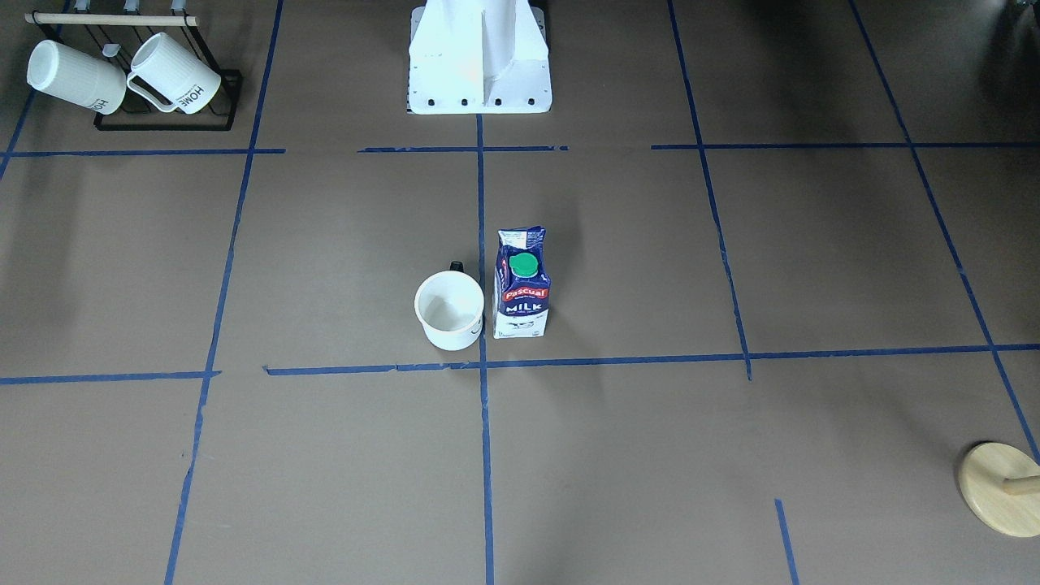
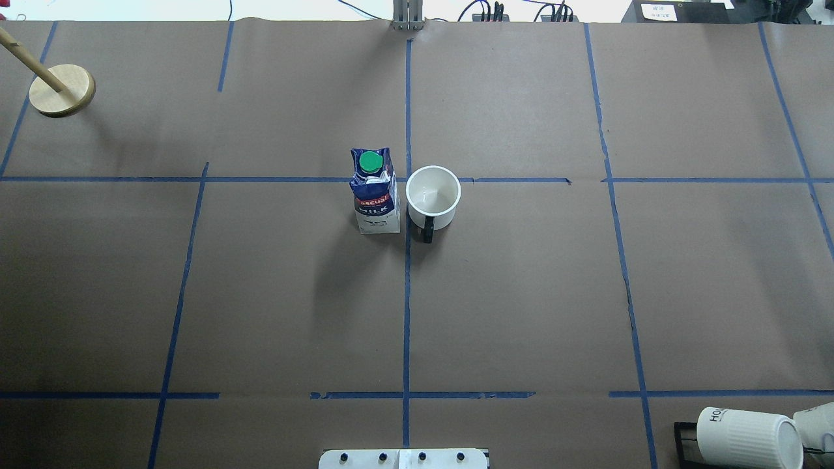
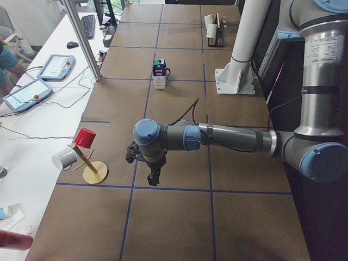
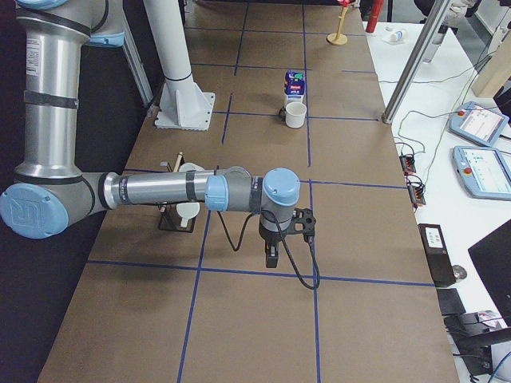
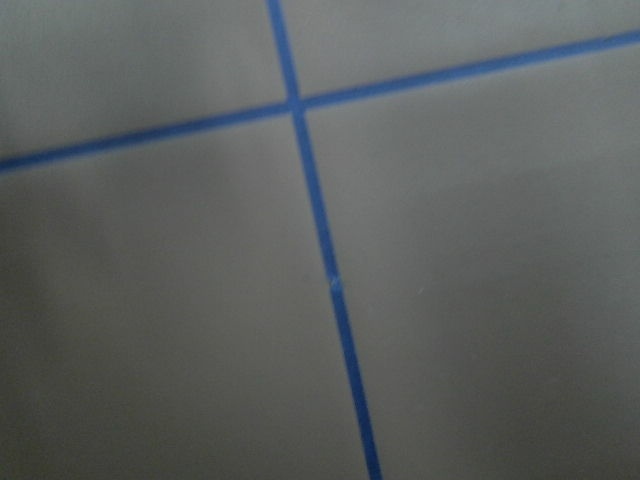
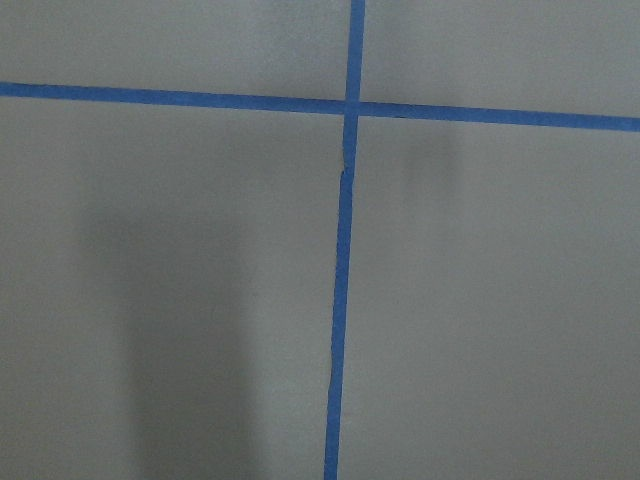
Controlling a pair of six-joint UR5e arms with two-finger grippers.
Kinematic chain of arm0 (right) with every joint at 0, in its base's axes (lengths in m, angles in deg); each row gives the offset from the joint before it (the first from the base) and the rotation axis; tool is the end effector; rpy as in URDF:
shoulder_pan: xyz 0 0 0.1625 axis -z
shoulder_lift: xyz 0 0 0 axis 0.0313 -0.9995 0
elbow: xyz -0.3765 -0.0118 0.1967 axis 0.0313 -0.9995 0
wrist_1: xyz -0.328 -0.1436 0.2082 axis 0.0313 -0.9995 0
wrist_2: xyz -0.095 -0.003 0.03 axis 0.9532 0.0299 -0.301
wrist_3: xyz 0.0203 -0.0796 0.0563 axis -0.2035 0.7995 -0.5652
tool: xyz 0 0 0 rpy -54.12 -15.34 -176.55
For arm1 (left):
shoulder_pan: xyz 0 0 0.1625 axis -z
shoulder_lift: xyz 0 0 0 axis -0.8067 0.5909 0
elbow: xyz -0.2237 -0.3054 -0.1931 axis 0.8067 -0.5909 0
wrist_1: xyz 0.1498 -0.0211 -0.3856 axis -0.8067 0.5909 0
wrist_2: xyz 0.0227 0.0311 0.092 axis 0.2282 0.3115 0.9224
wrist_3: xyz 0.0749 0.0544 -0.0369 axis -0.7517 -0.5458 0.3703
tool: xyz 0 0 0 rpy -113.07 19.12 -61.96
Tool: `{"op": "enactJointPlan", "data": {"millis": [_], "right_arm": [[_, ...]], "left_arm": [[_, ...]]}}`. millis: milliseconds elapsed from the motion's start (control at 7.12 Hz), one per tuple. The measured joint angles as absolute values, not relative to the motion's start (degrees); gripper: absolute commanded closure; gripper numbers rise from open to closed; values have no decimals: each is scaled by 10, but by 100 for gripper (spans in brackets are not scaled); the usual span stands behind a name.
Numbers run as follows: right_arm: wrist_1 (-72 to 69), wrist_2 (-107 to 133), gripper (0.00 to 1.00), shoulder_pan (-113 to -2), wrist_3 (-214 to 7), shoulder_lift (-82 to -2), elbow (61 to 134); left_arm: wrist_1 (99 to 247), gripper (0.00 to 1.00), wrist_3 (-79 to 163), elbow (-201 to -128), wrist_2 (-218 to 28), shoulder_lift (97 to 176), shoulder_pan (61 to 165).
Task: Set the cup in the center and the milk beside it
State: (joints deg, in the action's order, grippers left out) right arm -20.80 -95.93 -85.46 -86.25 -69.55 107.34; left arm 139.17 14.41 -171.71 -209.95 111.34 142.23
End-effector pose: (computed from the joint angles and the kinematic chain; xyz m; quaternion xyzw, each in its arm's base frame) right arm 0.0453 -0.4392 0.6196 -0.0096 -0.3605 -0.0293 0.9322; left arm -0.0491 -0.4445 0.6452 -0.0010 0.3960 0.0990 0.9129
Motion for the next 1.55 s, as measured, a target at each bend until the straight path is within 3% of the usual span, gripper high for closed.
{"op": "enactJointPlan", "data": {"millis": [1545], "right_arm": [[-208, -963, 0, -854, -862, -693, 1073]], "left_arm": [[1393, 0, 142, -1718, -2061, 1107, 1425]]}}
